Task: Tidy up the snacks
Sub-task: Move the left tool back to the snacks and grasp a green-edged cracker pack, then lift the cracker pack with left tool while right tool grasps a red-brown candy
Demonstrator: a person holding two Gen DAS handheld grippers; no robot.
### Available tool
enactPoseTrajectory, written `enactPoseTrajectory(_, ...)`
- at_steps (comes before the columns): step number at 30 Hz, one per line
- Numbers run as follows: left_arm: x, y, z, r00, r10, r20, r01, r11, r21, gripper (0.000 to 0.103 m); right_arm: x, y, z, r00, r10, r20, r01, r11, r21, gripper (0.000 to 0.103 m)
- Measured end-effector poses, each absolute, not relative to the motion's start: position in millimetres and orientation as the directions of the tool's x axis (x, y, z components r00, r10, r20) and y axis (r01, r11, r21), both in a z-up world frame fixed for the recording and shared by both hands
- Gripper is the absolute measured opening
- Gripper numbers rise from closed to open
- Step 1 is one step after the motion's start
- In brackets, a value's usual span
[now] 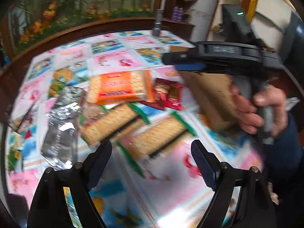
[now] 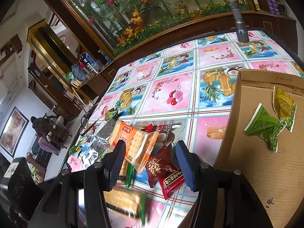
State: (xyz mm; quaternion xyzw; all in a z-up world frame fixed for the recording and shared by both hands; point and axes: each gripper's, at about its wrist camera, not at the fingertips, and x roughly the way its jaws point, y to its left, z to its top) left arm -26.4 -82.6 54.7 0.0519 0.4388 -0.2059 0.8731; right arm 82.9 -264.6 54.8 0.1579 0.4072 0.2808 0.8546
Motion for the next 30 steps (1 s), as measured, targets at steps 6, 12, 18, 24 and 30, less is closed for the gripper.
enactPoseTrajectory(6, -18, -113, 36, 0.515, -0.270, -0.813, 0.498, 0.867, 0.028, 0.084, 84, -266, 53, 0.511, 0.597, -0.619, -0.341, 0.801, 0.492, 0.059)
enactPoseTrajectory(12, -11, -149, 23, 0.487, -0.227, -0.843, 0.640, 0.750, 0.168, 0.084, 85, -266, 52, 0.506, 0.595, -0.625, -0.335, 0.803, 0.493, 0.059)
enactPoseTrajectory(18, -9, -149, 19, 0.502, -0.209, -0.840, 0.619, 0.764, 0.180, 0.062, 85, -266, 51, 0.502, 0.594, -0.629, -0.329, 0.803, 0.496, 0.059)
enactPoseTrajectory(24, -30, -123, 16, 0.504, -0.229, -0.833, 0.503, 0.862, 0.067, 0.046, 88, -260, 43, 0.477, 0.566, -0.673, -0.320, 0.825, 0.467, 0.059)
enactPoseTrajectory(30, -42, -80, 14, 0.501, -0.201, -0.842, 0.387, 0.922, 0.011, 0.049, 74, -232, 43, 0.496, 0.486, -0.720, -0.405, 0.863, 0.303, 0.059)
